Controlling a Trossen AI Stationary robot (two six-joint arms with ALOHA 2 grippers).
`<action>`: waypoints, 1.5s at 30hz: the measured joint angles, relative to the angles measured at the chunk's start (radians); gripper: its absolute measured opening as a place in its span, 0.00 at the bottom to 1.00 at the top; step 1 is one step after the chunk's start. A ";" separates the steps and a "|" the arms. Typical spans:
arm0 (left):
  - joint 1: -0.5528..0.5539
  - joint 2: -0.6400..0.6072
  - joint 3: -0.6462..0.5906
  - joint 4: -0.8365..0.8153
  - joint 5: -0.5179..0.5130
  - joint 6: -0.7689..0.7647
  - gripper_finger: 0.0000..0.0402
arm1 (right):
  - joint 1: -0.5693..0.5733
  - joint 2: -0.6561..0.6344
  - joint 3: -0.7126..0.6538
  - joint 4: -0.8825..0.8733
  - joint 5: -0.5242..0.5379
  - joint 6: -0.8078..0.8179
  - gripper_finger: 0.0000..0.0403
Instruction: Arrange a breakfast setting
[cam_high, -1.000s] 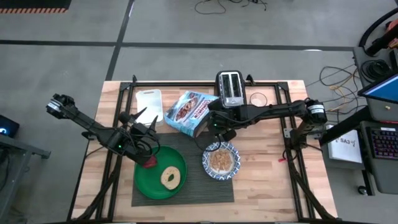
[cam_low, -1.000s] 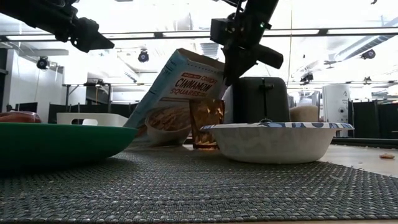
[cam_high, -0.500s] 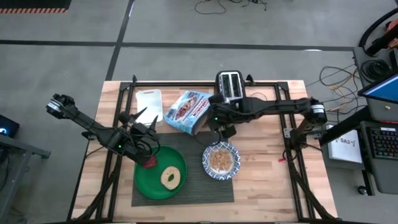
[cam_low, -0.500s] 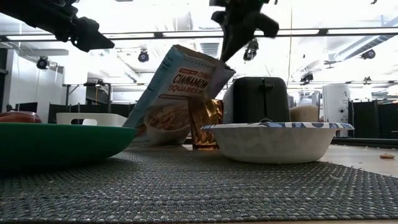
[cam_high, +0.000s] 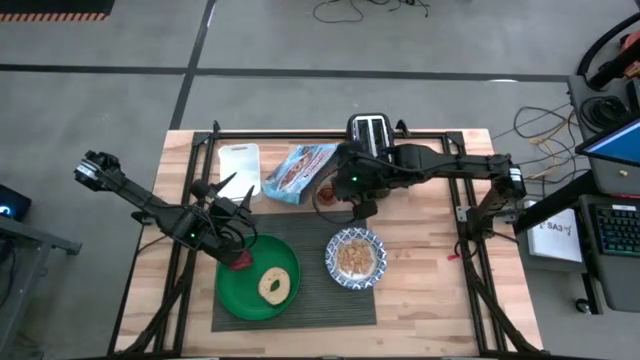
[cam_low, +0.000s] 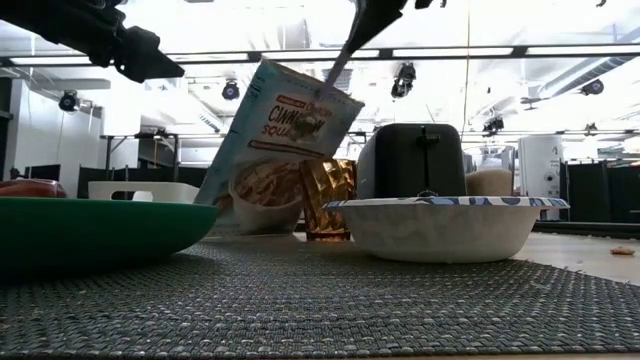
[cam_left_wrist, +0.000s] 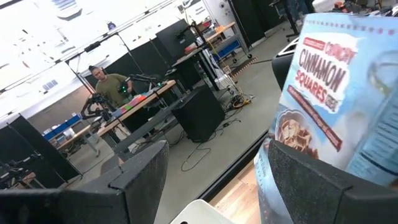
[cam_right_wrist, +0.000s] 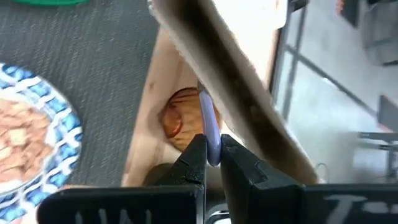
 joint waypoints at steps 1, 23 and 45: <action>0.000 0.000 0.000 0.000 0.000 0.000 0.64 | 0.000 0.000 0.005 0.014 0.014 -0.001 0.04; 0.000 0.000 0.000 0.001 0.000 0.000 0.64 | -0.054 0.005 -0.087 0.200 0.004 0.075 0.04; 0.000 0.000 0.000 0.004 0.000 0.000 0.64 | 0.128 0.005 -0.099 0.008 -0.025 0.322 0.07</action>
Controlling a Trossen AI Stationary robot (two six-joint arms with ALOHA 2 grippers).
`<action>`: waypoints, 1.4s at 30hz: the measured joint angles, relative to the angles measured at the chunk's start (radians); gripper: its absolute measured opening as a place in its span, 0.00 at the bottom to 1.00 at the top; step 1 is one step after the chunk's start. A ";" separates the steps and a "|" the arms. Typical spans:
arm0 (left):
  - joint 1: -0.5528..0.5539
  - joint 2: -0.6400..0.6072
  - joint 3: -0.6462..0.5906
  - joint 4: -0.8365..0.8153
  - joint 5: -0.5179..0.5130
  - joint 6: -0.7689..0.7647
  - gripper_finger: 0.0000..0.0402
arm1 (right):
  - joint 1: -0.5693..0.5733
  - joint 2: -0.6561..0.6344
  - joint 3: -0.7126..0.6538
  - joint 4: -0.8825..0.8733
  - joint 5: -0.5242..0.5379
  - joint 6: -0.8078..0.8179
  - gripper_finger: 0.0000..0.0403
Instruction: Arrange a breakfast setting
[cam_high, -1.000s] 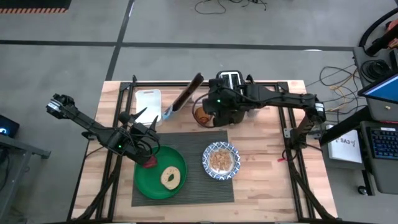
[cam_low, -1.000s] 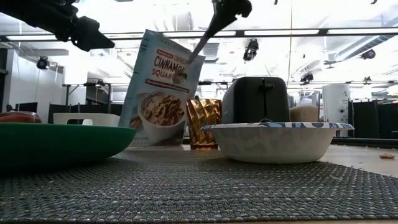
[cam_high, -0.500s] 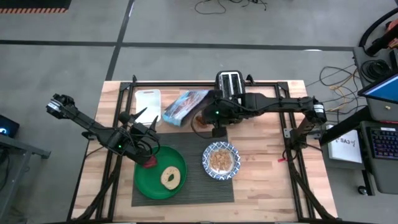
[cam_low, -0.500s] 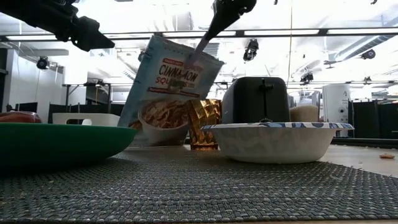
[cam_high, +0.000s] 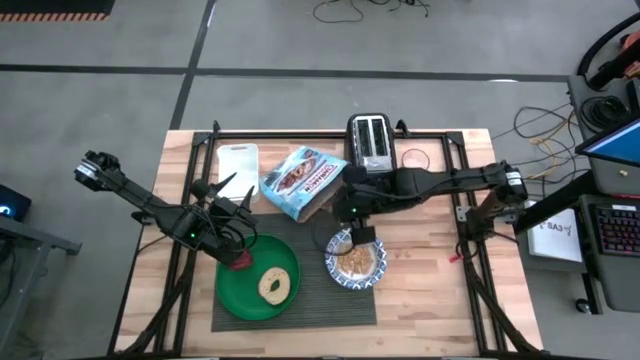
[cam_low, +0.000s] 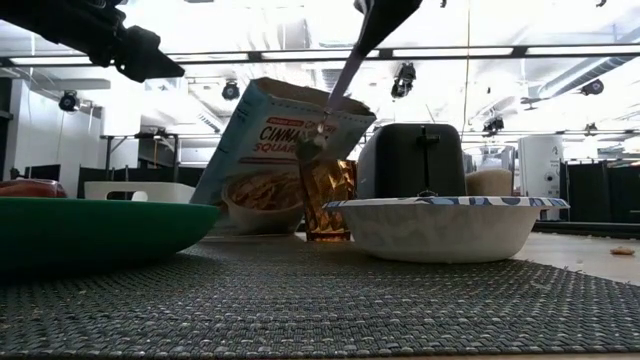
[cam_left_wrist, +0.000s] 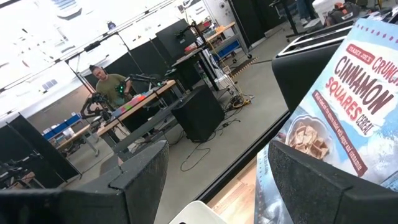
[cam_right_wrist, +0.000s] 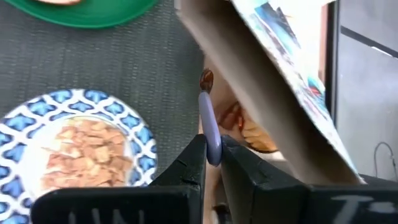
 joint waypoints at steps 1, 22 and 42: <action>0.000 0.000 0.000 0.001 0.000 0.000 0.64 | 0.008 0.000 0.000 -0.001 -0.001 0.007 0.07; 0.000 0.000 0.006 0.013 -0.007 0.000 0.64 | 0.197 0.166 0.000 0.055 0.168 0.384 0.06; 0.000 0.000 0.096 0.033 0.072 -0.001 0.64 | 0.248 0.329 0.001 0.079 0.326 0.468 0.06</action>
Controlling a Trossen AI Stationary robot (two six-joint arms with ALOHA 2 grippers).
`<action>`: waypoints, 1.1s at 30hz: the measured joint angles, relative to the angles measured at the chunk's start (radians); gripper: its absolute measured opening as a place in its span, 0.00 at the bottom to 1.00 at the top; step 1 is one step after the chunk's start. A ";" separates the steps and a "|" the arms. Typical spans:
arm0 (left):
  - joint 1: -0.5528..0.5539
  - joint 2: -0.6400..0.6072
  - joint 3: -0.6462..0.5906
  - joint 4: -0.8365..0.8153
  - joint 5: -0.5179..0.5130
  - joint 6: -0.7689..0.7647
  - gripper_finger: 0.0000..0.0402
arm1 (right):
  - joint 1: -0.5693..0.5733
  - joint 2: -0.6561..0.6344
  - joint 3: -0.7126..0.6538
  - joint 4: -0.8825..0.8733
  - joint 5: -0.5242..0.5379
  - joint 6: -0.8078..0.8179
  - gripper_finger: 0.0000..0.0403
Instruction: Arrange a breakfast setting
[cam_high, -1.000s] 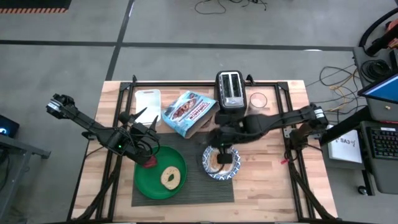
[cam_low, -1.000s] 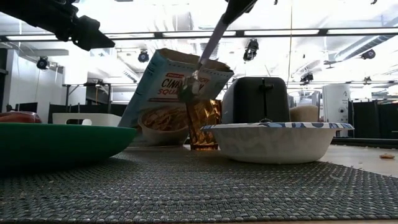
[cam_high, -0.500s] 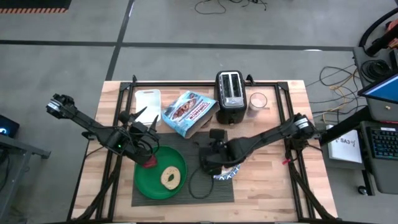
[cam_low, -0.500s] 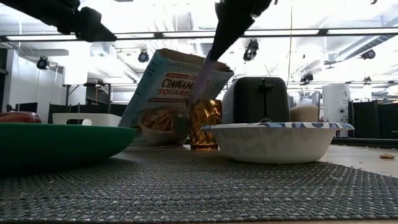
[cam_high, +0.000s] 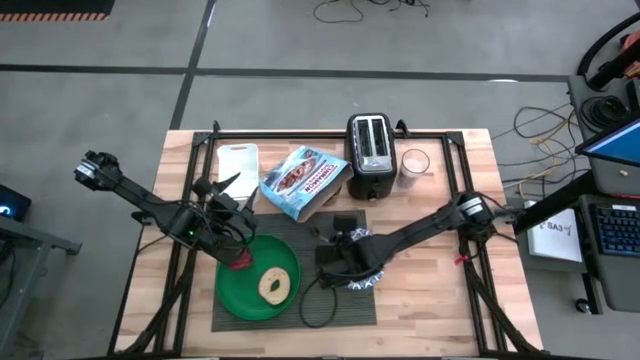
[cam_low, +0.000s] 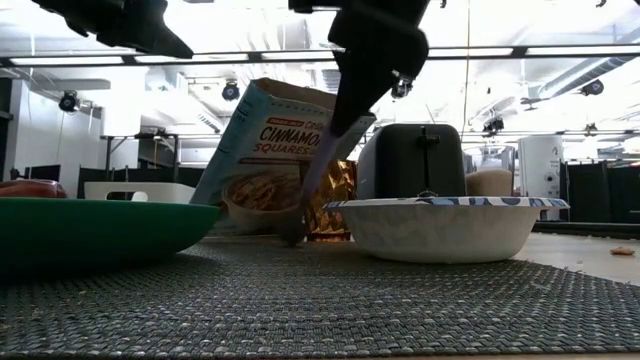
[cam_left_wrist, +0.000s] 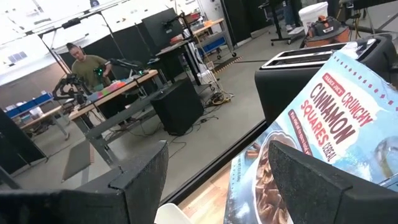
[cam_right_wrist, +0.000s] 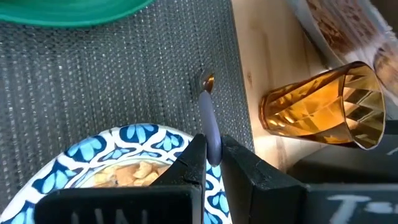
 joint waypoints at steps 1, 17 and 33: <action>0.000 0.000 0.001 0.000 0.000 0.000 0.64 | 0.000 0.006 0.000 0.001 0.001 0.000 0.06; 0.000 0.000 0.003 0.000 0.000 0.000 0.64 | 0.000 0.012 0.002 0.043 -0.012 -0.002 0.17; 0.000 0.000 0.001 0.000 0.000 0.000 0.64 | 0.002 0.007 0.002 0.086 -0.063 -0.008 0.21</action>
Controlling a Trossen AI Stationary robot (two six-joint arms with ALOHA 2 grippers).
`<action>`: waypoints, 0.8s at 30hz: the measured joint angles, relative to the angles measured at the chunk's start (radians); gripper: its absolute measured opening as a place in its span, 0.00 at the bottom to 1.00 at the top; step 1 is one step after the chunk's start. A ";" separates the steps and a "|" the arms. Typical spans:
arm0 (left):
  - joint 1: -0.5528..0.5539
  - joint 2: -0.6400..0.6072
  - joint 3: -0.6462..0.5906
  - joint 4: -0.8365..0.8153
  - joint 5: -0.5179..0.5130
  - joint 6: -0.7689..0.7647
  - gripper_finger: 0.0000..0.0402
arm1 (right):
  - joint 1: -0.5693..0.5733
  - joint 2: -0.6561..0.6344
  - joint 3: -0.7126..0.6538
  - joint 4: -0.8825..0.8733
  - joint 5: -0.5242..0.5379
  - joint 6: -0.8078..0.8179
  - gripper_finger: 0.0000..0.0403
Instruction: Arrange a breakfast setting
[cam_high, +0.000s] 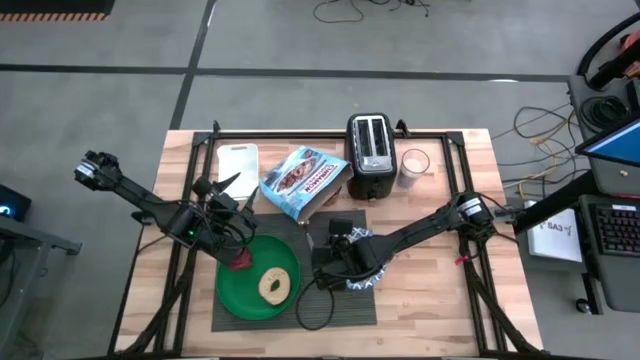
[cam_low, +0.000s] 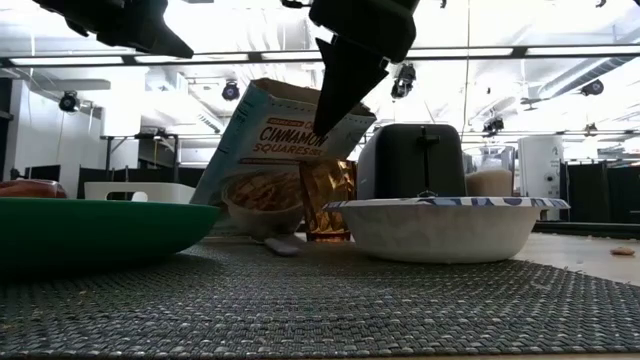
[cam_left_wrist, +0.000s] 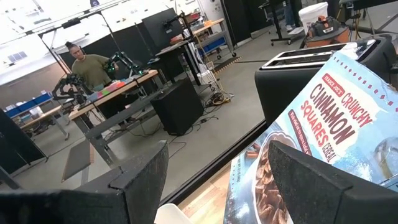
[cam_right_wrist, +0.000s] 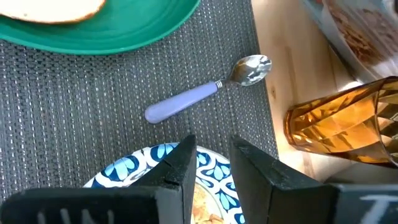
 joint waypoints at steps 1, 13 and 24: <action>0.000 0.000 0.000 0.000 0.000 0.000 0.64 | 0.002 -0.001 0.000 0.000 0.000 0.000 0.21; -0.001 0.000 0.000 0.008 0.019 0.000 0.64 | 0.076 -0.046 -0.034 0.039 0.158 -0.079 0.19; 0.000 0.002 -0.001 0.047 0.030 0.003 0.64 | -0.035 -0.138 -0.146 0.112 0.101 0.098 0.21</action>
